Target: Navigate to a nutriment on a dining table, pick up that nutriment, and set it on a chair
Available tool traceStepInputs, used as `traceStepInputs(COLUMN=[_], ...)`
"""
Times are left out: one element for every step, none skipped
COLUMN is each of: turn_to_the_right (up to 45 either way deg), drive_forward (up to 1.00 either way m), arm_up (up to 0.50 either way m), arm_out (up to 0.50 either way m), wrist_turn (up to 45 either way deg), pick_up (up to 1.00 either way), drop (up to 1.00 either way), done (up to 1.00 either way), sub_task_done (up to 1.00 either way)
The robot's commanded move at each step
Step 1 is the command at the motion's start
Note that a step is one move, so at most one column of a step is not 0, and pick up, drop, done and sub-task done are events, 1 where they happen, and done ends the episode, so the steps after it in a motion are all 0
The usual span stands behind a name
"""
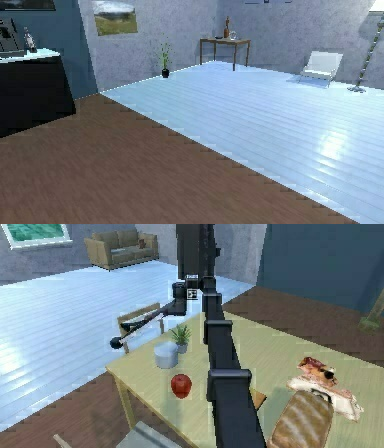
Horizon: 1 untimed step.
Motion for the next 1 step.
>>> traceStepInputs(turn_to_the_right=[0.0], drive_forward=[0.0], arm_up=[0.0], arm_out=[0.0], wrist_turn=[45.0], pick_up=[0.0], drop=[0.0], done=[0.0], sub_task_done=[0.0])
